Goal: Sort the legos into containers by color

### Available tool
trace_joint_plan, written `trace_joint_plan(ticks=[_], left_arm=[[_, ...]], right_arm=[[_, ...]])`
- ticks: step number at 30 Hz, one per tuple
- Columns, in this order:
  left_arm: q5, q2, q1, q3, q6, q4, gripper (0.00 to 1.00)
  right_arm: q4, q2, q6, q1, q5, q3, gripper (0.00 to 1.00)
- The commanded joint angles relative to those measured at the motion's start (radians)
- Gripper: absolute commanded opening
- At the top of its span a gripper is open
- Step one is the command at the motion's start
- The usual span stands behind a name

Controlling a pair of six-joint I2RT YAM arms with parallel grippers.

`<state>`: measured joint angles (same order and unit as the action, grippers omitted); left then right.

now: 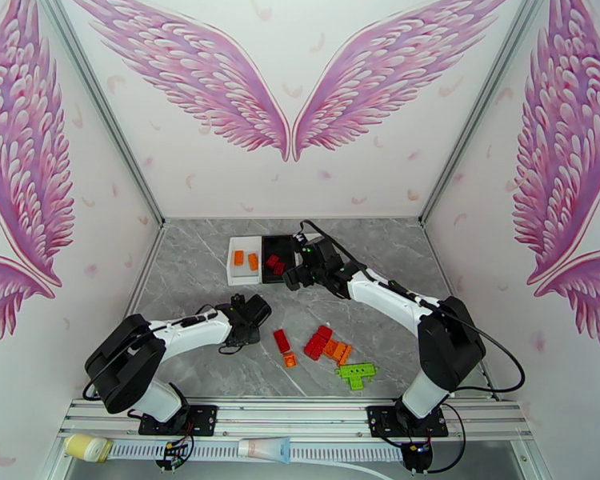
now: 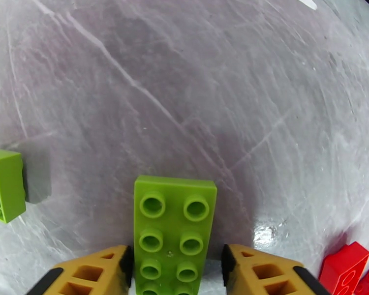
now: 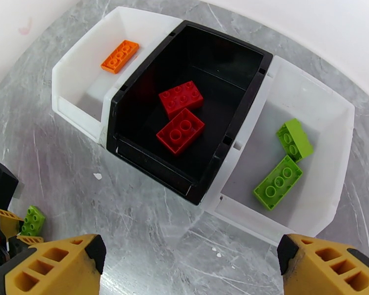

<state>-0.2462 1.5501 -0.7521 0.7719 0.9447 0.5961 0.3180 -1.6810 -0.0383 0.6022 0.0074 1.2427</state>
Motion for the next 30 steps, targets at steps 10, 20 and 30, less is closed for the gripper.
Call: trace_joint_plan(ticks=[10, 20, 30], left_arm=[[-0.080, -0.071, -0.004, 0.067, -0.077, 0.011, 0.35], [-0.071, -0.033, -0.005, 0.192, -0.348, -0.308, 0.31], [0.078, 0.356, 0.023, 0.699, -0.500, -0.325, 0.31]], right_arm=[[-0.039, 0.075, -0.154, -0.043, 0.069, -0.062, 0.97], [-0.070, 0.193, -0.322, -0.146, 0.057, -0.171, 0.96], [-0.051, 0.342, -0.407, -0.183, 0.133, -0.296, 0.96]])
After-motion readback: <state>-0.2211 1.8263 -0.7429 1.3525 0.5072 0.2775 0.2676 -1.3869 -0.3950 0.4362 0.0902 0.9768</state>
